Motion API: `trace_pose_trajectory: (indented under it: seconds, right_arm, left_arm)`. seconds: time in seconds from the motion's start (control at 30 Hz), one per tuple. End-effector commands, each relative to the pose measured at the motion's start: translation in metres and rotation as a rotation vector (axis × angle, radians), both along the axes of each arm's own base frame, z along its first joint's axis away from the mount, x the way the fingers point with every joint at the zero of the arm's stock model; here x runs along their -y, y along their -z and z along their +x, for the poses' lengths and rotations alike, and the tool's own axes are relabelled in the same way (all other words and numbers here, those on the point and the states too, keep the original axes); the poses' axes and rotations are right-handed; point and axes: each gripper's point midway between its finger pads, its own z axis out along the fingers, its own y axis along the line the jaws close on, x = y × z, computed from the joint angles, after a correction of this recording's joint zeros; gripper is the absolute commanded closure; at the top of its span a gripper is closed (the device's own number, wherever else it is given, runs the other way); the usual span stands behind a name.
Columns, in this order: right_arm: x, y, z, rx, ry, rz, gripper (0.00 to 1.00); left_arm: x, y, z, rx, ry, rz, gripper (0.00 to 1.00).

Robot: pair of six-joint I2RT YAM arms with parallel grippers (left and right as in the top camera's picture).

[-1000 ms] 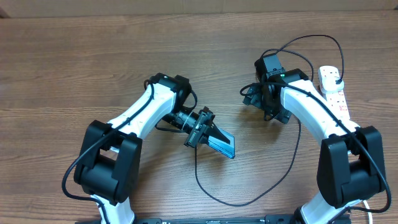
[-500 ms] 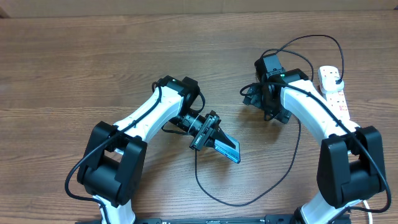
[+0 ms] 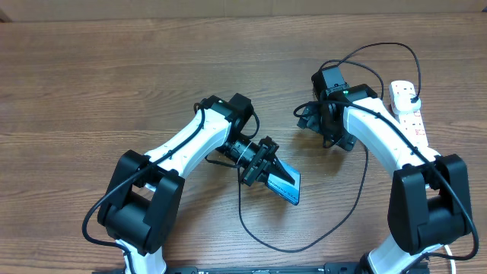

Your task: Plug charger to phone and switch on socket

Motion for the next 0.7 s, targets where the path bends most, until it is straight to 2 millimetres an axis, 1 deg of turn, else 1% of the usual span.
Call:
trace_pose_trajectory:
  seconds: [0.0,0.07,0.23,0.33,0.43,0.5,0.6,0.67]
  right_arm:
    - [0.0,-0.011,0.003,0.037,0.006,0.011,0.0]
    - [0.0,-0.011,0.003,0.037,0.006,0.011,0.0]
    - [0.0,-0.011,0.003,0.037,0.006,0.011,0.0]
    - [0.0,-0.011,0.003,0.037,0.006,0.011,0.0]
    - [0.0,-0.011,0.003,0.037,0.006,0.011,0.0]
    - [0.0,-0.011,0.003,0.037,0.006,0.011,0.0]
    - [0.0,-0.011,0.003,0.037,0.006,0.011,0.0]
    - [0.0,-0.011,0.003,0.037,0.006,0.011,0.0]
  left_arm:
    - [0.004,-0.017,0.003,0.07,-0.001,-0.071,0.96]
    - [0.004,-0.009,0.006,0.121,0.006,-0.046,0.96]
    - [-0.006,0.028,0.014,0.254,0.03,0.139,0.96]
    - [-0.007,0.044,0.03,0.375,0.024,0.19,0.96]
    - [-0.007,0.052,0.046,0.492,0.019,0.2,0.96]
    - [-0.006,0.057,0.063,0.587,-0.001,0.209,0.96]
    - [-0.002,0.055,0.084,0.716,-0.019,0.162,0.96]
    - [-0.004,0.053,0.097,0.782,-0.032,0.135,0.96]
